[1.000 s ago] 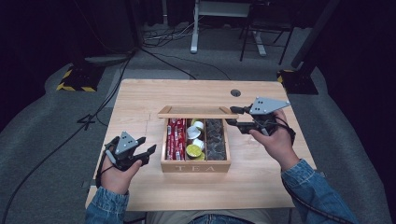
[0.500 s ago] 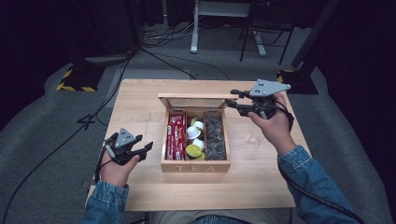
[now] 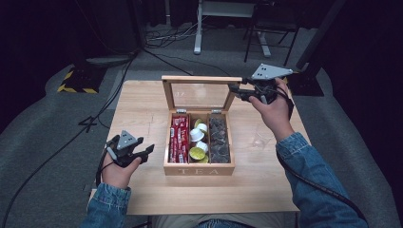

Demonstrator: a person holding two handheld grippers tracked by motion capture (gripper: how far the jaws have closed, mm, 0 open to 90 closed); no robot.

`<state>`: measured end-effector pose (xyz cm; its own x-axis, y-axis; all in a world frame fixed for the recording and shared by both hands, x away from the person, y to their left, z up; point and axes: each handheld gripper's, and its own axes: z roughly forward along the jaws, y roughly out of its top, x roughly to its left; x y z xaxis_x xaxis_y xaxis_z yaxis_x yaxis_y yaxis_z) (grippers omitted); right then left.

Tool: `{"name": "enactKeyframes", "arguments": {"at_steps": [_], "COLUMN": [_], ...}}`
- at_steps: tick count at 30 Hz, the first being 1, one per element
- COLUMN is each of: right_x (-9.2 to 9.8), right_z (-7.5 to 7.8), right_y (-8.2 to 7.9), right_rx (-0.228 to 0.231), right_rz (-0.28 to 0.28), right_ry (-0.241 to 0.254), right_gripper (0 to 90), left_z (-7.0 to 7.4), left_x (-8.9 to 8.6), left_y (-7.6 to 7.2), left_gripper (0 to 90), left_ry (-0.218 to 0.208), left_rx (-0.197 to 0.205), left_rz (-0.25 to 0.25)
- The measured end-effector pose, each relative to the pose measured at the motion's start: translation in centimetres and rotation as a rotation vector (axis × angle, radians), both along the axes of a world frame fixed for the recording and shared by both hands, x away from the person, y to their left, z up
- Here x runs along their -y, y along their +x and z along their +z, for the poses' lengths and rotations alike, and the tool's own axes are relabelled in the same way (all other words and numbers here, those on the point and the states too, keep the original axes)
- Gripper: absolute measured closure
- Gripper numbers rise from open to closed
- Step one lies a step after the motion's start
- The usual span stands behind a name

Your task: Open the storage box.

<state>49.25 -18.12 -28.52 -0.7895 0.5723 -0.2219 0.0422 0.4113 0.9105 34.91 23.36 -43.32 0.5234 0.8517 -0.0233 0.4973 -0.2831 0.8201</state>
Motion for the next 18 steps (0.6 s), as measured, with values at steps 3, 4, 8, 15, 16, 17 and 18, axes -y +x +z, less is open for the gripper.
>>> {"name": "enactKeyframes", "arguments": {"at_steps": [3,4,8,15,16,17,18], "right_x": [-0.1,-0.1,-0.2,-0.6,-0.7,-0.8,-0.9], "right_z": [0.2,0.2,0.1,-0.2,-0.2,-0.2,-0.3], "right_y": [0.6,0.8,1.6,2.9,3.1,3.3,3.4], "right_rx": [-0.003,-0.003,-0.006,-0.002,0.003,0.010,0.014], "right_rz": [-0.010,-0.013,-0.029,-0.066,-0.076,-0.085,-0.090], "right_ry": [0.006,0.010,0.029,0.073,0.070,0.063,0.058], "right_gripper": [58.3,58.0,56.9,53.9,53.2,52.8,52.7], "left_z": [-0.1,-0.1,-0.3,-0.6,-0.6,-0.7,-0.7], "left_x": [-0.1,-0.2,-0.2,-0.2,-0.2,-0.2,-0.1], "left_y": [0.0,0.0,0.0,0.1,0.1,0.2,0.2], "left_gripper": [47.0,46.8,45.7,44.3,44.2,44.2,44.2], "left_ry": [0.000,0.001,0.004,0.014,0.016,0.015,0.016], "left_rx": [-0.001,-0.002,-0.005,-0.014,-0.014,-0.015,-0.017], "left_rz": [0.004,0.007,0.009,0.012,0.010,0.010,0.009]}}
